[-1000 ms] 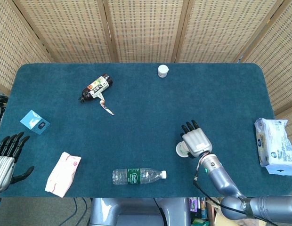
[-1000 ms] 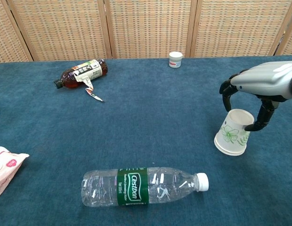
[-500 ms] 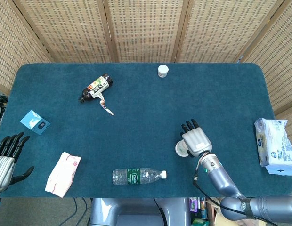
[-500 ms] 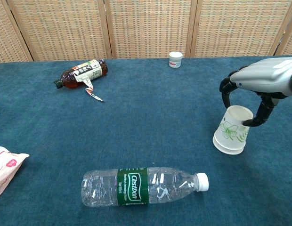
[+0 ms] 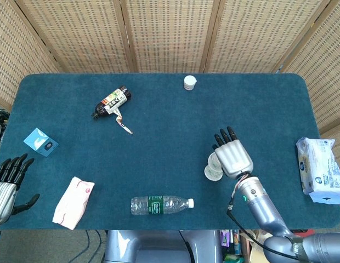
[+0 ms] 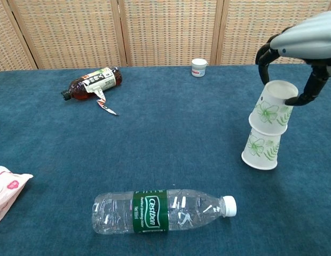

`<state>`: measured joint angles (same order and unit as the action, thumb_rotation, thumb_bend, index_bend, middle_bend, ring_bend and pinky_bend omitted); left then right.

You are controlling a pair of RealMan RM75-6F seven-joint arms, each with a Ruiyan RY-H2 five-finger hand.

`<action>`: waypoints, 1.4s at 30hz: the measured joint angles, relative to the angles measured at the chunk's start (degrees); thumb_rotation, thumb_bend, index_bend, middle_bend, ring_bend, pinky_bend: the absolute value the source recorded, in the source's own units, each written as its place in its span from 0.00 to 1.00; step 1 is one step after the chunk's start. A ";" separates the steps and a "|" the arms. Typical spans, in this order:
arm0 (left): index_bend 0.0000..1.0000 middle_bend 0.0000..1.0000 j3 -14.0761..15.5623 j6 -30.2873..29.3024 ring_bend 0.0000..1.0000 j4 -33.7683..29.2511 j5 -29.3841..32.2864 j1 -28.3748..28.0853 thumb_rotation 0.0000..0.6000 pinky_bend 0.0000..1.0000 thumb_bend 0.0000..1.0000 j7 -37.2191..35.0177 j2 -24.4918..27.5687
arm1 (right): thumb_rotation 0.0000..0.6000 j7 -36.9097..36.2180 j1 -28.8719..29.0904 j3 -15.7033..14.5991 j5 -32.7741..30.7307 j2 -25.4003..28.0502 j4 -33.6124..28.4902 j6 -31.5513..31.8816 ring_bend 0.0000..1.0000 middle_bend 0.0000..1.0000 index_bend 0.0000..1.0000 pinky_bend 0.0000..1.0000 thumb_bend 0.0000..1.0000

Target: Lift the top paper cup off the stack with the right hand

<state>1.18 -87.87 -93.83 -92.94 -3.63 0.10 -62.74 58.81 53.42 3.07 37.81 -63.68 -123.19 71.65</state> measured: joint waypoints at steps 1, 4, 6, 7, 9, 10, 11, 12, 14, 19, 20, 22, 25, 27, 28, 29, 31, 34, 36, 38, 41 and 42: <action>0.00 0.00 0.02 -0.03 0.00 -0.02 -0.05 0.01 1.00 0.00 0.27 0.00 0.01 | 1.00 0.73 0.25 0.31 -0.31 0.89 -1.18 0.76 0.00 0.15 0.40 0.02 0.40; 0.00 0.00 0.05 -0.12 0.00 -0.08 -0.14 0.04 1.00 0.00 0.27 -0.02 0.06 | 1.00 2.37 0.88 1.06 -1.00 2.86 -3.53 2.54 0.00 0.15 0.41 0.02 0.40; 0.00 0.00 0.07 -0.26 0.00 -0.11 -0.23 0.09 1.00 0.00 0.27 -0.10 0.12 | 1.00 3.23 1.22 1.44 -1.42 3.84 -4.72 3.39 0.00 0.15 0.41 0.02 0.40; 0.00 0.00 0.07 -0.39 0.00 -0.13 -0.28 0.14 1.00 0.00 0.27 -0.19 0.16 | 1.00 3.77 1.44 1.73 -1.82 4.56 -5.45 3.88 0.00 0.15 0.41 0.02 0.40; 0.00 0.00 0.09 -0.74 0.00 -0.11 -0.40 0.28 1.00 0.00 0.27 -0.53 0.26 | 1.00 4.30 1.72 2.05 -2.79 5.51 -6.02 4.55 0.00 0.15 0.41 0.02 0.40; 0.00 0.00 0.09 -0.84 0.00 -0.09 -0.45 0.32 1.00 0.00 0.27 -0.68 0.31 | 1.00 4.50 1.87 2.17 -3.70 5.92 -6.04 4.63 0.00 0.15 0.41 0.02 0.40; 0.00 0.00 0.09 -0.96 0.00 -0.06 -0.51 0.37 1.00 0.00 0.27 -0.83 0.35 | 1.00 4.51 1.89 2.19 -4.02 6.04 -5.95 4.58 0.00 0.15 0.41 0.02 0.40; 0.00 0.00 0.09 -1.00 0.00 -0.03 -0.52 0.39 1.00 0.00 0.27 -0.90 0.37 | 1.00 4.43 1.89 2.16 -4.32 6.14 -5.69 4.46 0.00 0.15 0.41 0.02 0.40; 0.00 0.00 0.08 -1.06 0.00 0.05 -0.55 0.42 1.00 0.00 0.27 -1.00 0.39 | 1.00 3.98 1.72 1.93 -4.65 6.09 -4.64 3.98 0.00 0.15 0.41 0.02 0.40; 0.00 0.00 -0.10 -1.07 0.00 0.22 -0.32 0.39 1.00 0.00 0.27 -1.06 0.29 | 1.00 1.50 0.44 0.49 -4.78 4.95 0.36 1.86 0.00 0.15 0.42 0.02 0.40; 0.00 0.00 -0.14 -0.91 0.00 0.23 -0.18 0.35 1.00 0.00 0.27 -1.03 0.27 | 1.00 0.67 0.05 0.16 -4.61 4.64 1.54 1.29 0.00 0.15 0.42 0.02 0.40; 0.00 0.00 -0.17 -0.57 0.00 0.19 0.06 0.27 1.00 0.00 0.27 -0.85 0.27 | 1.00 -1.60 -0.97 -0.67 -3.89 3.91 4.32 -0.23 0.00 0.15 0.42 0.02 0.40; 0.00 0.00 -0.16 -0.43 0.00 0.07 0.09 0.21 1.00 0.00 0.27 -0.52 0.24 | 1.00 -4.78 -2.62 -1.93 -2.27 2.79 7.98 -2.25 0.00 0.15 0.42 0.02 0.40; 0.00 0.00 -0.14 -0.56 0.00 0.02 0.04 0.27 1.00 0.00 0.27 -0.50 0.26 | 1.00 -6.58 -3.56 -2.54 -1.45 2.15 9.72 -3.28 0.00 0.15 0.42 0.02 0.40; 0.00 0.00 -0.14 -0.64 0.00 0.02 0.02 0.31 1.00 0.00 0.27 -0.54 0.28 | 1.00 -7.84 -4.15 -2.83 -0.91 1.80 10.52 -3.98 0.00 0.15 0.42 0.02 0.40; 0.00 0.00 -0.13 -0.69 0.00 0.01 -0.01 0.34 1.00 0.00 0.27 -0.60 0.29 | 1.00 -8.82 -4.58 -3.02 -0.48 1.59 10.96 -4.51 0.00 0.15 0.42 0.02 0.40; 0.00 0.00 -0.10 -0.69 0.00 0.02 -0.08 0.34 1.00 0.00 0.27 -0.64 0.31 | 1.00 -11.08 -5.62 -3.46 0.76 1.12 12.06 -5.74 0.00 0.15 0.42 0.02 0.40; 0.00 0.00 0.01 -0.69 0.00 0.02 -0.32 0.34 1.00 0.00 0.27 -0.53 0.28 | 1.00 -13.29 -7.01 -4.14 2.97 0.35 13.51 -6.90 0.00 0.15 0.42 0.02 0.40; 0.00 0.00 0.03 -0.76 0.00 -0.02 -0.41 0.36 1.00 0.00 0.27 -0.50 0.28 | 1.00 -14.05 -7.64 -4.41 3.88 -0.14 14.17 -7.32 0.00 0.15 0.42 0.02 0.40; 0.00 0.00 0.04 -0.89 0.00 -0.04 -0.46 0.42 1.00 0.00 0.27 -0.58 0.30 | 1.00 -14.66 -8.02 -4.51 4.30 -0.65 14.62 -7.62 0.00 0.14 0.42 0.02 0.40; 0.00 0.00 0.03 -0.90 0.00 -0.02 -0.39 0.45 1.00 0.00 0.27 -0.68 0.35 | 1.00 -15.19 -8.46 -4.66 4.61 -1.46 15.46 -8.25 0.00 0.12 0.42 0.02 0.40; 0.00 0.00 0.02 -0.88 0.00 -0.01 -0.38 0.44 1.00 0.00 0.27 -0.73 0.36 | 1.00 -15.24 -8.54 -4.72 4.59 -1.65 15.67 -8.44 0.00 0.11 0.42 0.02 0.40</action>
<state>1.20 -88.75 -93.84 -93.32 -3.19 -0.62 -62.39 43.57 44.88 -1.65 42.40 -65.34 -107.52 63.21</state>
